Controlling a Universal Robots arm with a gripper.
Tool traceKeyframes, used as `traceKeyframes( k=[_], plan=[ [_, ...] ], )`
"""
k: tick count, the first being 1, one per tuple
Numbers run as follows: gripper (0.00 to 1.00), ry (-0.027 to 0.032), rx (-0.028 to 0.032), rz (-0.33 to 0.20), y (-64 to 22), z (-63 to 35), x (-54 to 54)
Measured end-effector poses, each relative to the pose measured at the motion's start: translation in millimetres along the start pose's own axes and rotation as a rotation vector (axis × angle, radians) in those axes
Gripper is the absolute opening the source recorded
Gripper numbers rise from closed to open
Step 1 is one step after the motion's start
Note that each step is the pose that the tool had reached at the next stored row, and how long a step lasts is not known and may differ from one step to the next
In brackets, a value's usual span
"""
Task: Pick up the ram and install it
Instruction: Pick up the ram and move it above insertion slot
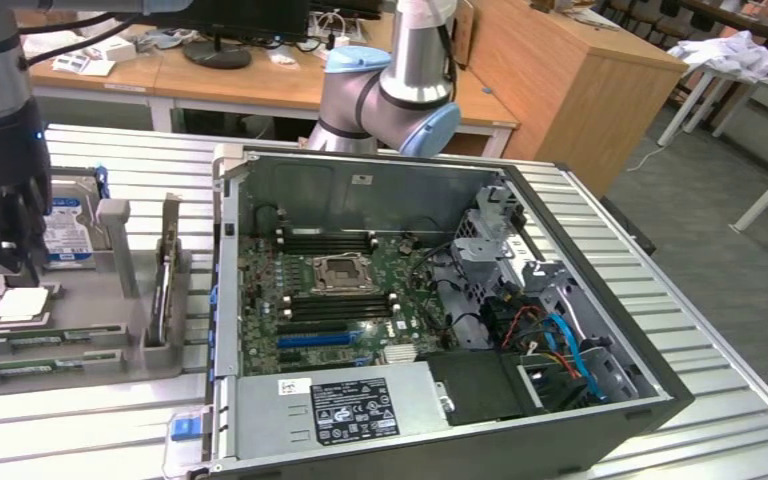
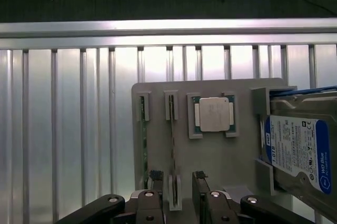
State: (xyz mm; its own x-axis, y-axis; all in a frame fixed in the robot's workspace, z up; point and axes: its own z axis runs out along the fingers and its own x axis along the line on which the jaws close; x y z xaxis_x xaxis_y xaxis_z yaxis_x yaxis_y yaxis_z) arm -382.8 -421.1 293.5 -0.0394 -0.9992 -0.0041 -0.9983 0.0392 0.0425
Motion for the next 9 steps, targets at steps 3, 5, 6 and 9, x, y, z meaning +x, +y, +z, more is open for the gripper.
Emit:
traceKeyframes(
  k=[3,5,6,9],
  plan=[
    [0.36,0.0000,0.0000,0.000,-0.2,3.8,0.0],
    [0.36,0.0000,0.0000,-0.001,-0.2,6.2,0.0],
    [0.36,0.0001,0.0000,-0.001,-0.3,7.2,0.0],
    [0.36,0.0001,0.0000,-0.001,-0.4,10.2,0.1]
  ],
)
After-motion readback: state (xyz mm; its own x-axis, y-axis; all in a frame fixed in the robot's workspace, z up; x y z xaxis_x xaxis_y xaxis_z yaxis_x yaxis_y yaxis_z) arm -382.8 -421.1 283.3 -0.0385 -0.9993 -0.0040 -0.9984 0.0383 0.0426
